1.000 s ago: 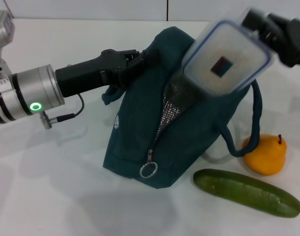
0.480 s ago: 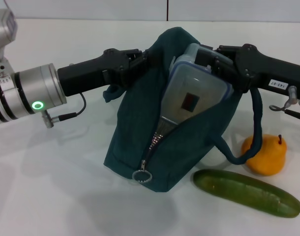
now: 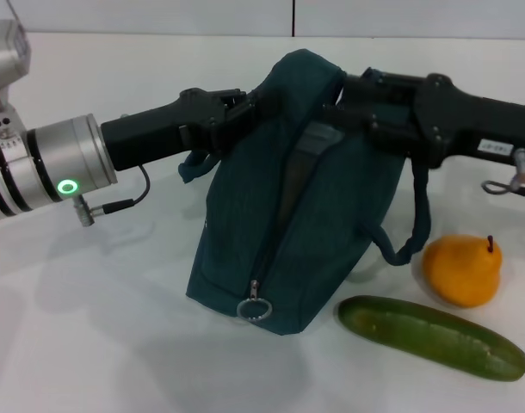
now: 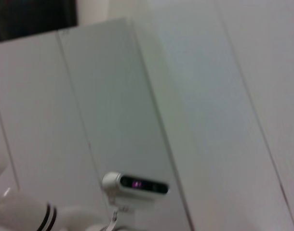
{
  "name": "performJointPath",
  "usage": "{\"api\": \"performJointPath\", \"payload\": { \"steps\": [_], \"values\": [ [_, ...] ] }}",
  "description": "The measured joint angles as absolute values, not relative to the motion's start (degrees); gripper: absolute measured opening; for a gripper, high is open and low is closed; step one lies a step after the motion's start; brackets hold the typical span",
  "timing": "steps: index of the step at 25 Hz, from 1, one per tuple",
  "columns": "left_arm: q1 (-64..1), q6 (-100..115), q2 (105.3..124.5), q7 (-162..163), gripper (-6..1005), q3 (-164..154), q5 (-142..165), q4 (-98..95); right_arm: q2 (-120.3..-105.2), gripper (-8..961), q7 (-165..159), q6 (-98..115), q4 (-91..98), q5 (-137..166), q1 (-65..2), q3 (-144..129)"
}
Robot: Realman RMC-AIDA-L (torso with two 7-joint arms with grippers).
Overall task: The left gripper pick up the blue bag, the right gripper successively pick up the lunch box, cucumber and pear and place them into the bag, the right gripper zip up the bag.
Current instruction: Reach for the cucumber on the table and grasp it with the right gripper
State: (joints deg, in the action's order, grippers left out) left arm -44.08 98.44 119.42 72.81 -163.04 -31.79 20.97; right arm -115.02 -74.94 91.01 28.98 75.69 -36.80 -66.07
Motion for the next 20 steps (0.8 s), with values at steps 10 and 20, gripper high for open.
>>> {"api": "performJointPath", "payload": {
  "steps": [10, 20],
  "values": [
    [-43.6, 98.4, 119.19, 73.3, 69, -163.0, -31.2, 21.5, -113.60, 598, -107.8, 96.5, 70.5, 104.0, -29.4, -67.0],
    [-44.0, 98.4, 119.13, 73.1, 72, -163.0, -30.6, 21.5, -115.33, 676, -121.3, 105.8, 84.1, 119.4, -33.6, -69.7]
  ]
}}
